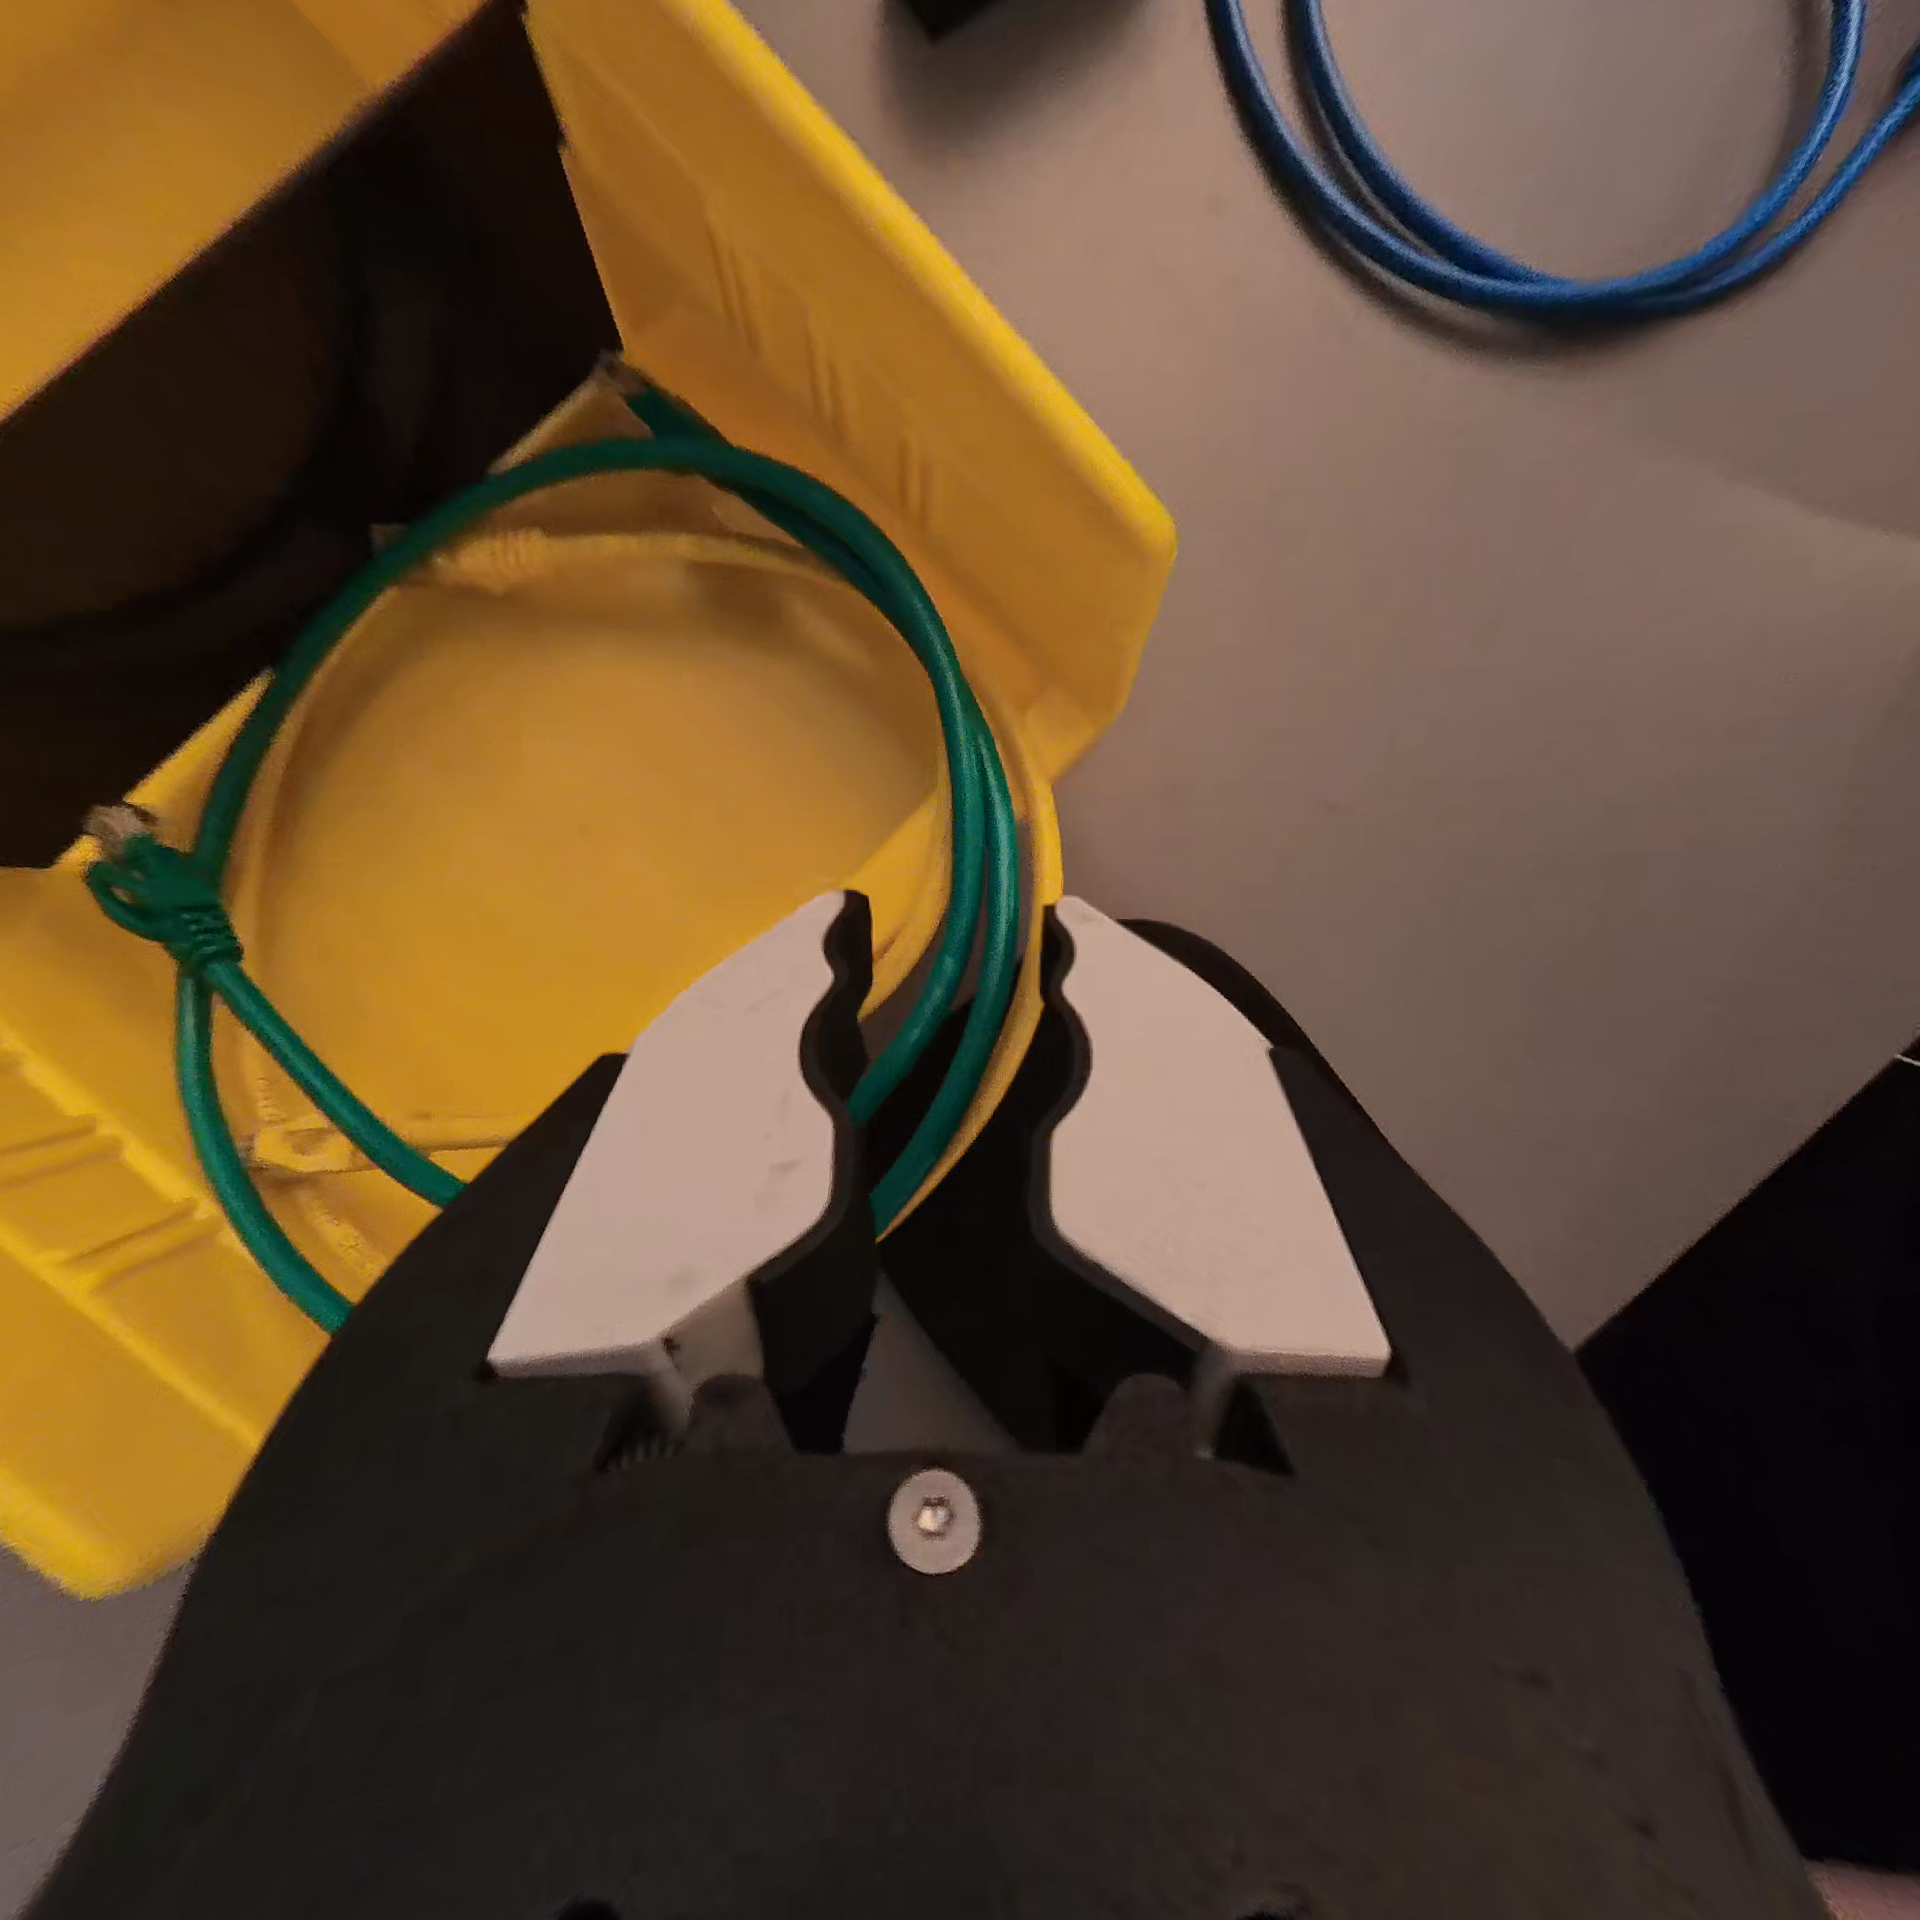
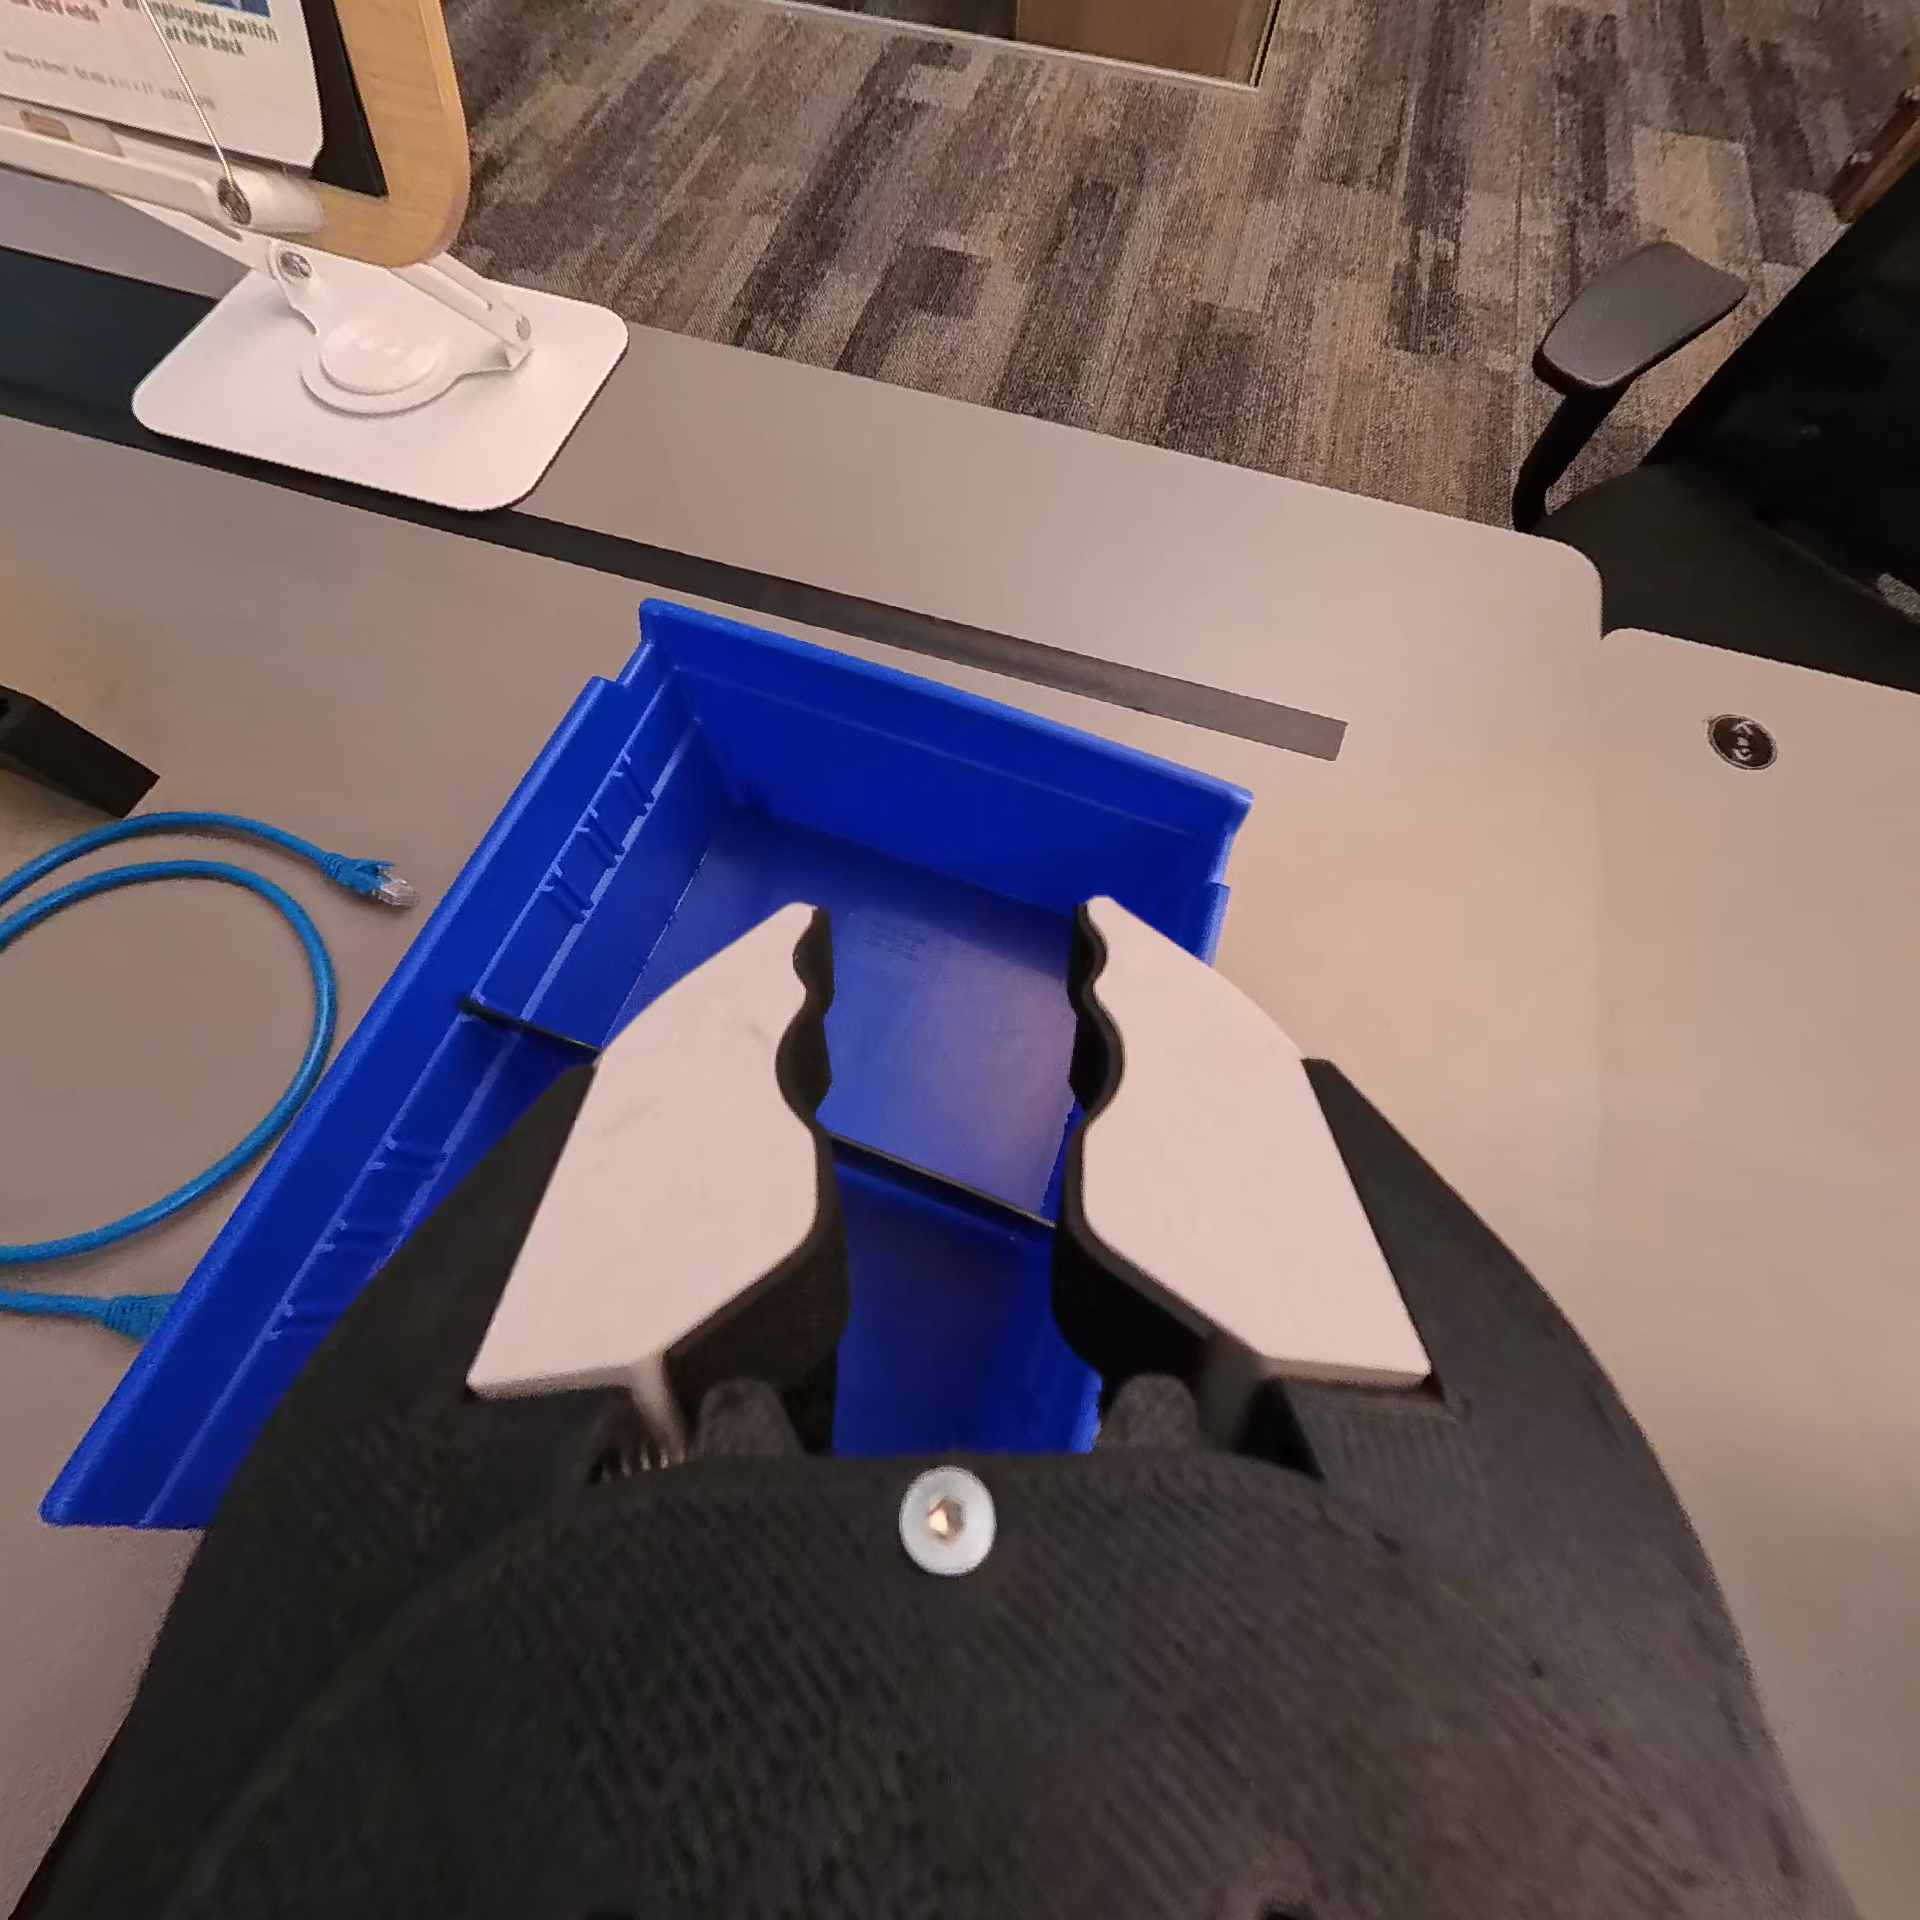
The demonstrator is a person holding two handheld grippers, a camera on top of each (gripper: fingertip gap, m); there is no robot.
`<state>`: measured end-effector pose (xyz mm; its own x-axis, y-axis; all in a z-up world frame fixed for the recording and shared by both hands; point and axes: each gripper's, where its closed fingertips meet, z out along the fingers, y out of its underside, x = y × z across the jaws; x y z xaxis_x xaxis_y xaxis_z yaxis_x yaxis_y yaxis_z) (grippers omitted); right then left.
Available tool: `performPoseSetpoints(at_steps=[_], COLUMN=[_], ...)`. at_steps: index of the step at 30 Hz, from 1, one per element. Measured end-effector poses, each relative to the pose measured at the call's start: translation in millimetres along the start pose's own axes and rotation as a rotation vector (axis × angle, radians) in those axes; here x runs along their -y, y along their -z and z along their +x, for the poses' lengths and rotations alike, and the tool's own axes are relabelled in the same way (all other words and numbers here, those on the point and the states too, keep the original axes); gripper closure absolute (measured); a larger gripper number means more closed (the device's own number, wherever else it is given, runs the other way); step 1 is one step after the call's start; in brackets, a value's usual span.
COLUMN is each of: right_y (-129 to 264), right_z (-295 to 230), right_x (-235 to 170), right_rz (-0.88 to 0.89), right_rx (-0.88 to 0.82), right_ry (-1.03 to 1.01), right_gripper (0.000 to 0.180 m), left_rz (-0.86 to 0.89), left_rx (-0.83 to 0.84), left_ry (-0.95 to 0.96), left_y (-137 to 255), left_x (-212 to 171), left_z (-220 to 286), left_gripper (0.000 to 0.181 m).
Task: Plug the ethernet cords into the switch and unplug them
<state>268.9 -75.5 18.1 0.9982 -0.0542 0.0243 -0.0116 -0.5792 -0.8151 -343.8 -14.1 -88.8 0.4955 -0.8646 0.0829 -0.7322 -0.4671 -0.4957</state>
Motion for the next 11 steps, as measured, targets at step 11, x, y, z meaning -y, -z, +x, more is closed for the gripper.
performPoseSetpoints(at_steps=[11], right_y=[-2.7], right_z=[2.2], right_x=[-4.0], right_rz=[-0.011], right_rx=[0.01], right_ry=[-0.007], right_gripper=[0.134], left_rz=[-0.131], left_rx=[-0.044], left_ry=[-0.032], left_y=[-5.8], left_x=[3.4], left_z=[8.5], left_gripper=[0.169])
